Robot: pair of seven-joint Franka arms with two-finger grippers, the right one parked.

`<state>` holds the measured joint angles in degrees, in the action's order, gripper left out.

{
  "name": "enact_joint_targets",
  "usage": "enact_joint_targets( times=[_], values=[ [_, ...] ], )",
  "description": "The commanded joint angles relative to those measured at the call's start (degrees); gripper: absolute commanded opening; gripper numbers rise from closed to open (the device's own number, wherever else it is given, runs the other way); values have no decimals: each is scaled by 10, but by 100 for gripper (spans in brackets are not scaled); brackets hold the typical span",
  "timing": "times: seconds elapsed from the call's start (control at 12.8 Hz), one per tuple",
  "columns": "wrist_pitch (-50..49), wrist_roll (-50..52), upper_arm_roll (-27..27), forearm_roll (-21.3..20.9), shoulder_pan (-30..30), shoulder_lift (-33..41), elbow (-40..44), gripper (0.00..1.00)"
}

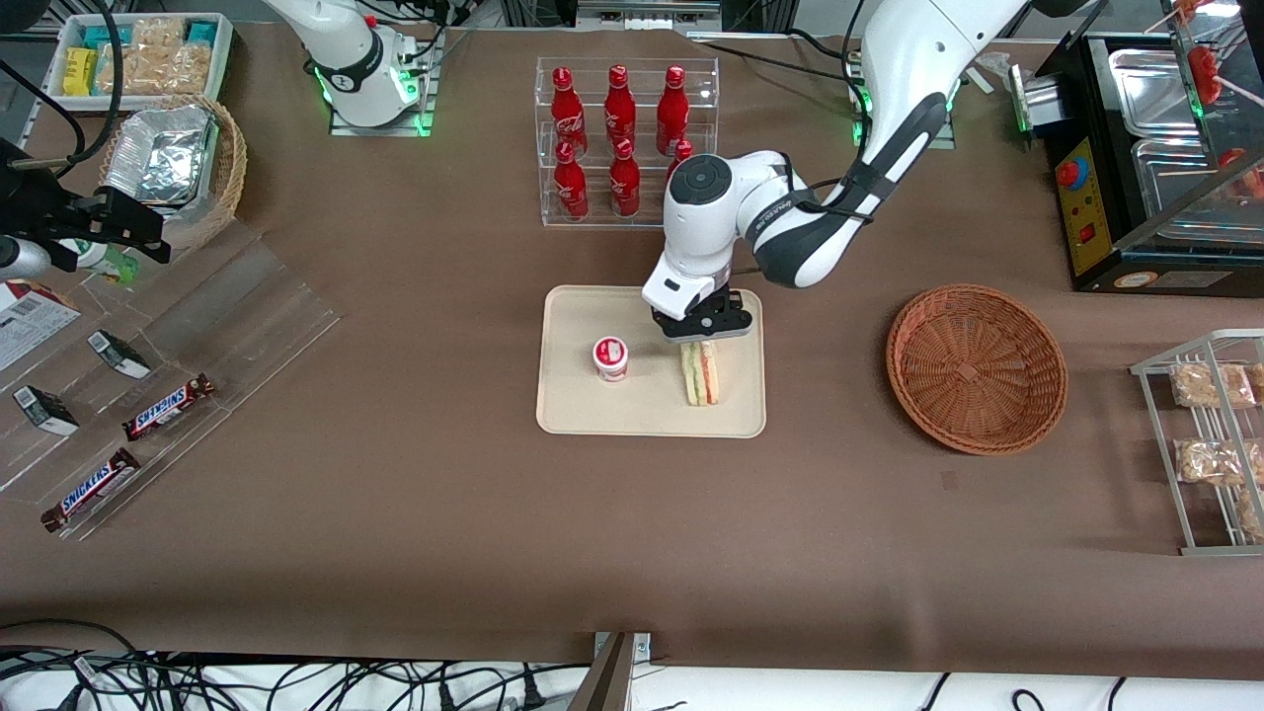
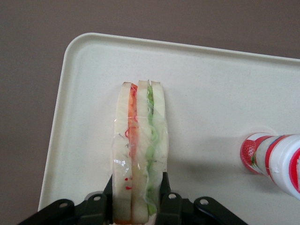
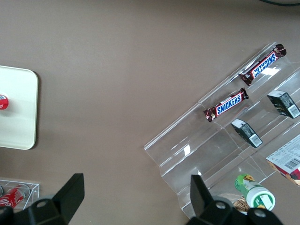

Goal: Place sandwich from basket to tray
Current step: 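Lower the sandwich onto the tray and open the left gripper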

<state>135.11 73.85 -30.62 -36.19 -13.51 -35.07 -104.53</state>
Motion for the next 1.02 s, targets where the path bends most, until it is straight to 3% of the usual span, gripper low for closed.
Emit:
enact_joint_targets(
  times=[0.0, 0.08, 0.16, 0.47, 0.94],
  values=[
    [9, 16, -1, -23, 1, -14, 14, 50],
    [10, 17, -1, -23, 1, -14, 14, 80],
    [10, 17, -2, -23, 1, -15, 14, 100],
    [-13, 18, -9, -6, 2, 10, 20, 100],
    [-91, 6, -23, 56, 29, 58, 59, 100]
  ],
)
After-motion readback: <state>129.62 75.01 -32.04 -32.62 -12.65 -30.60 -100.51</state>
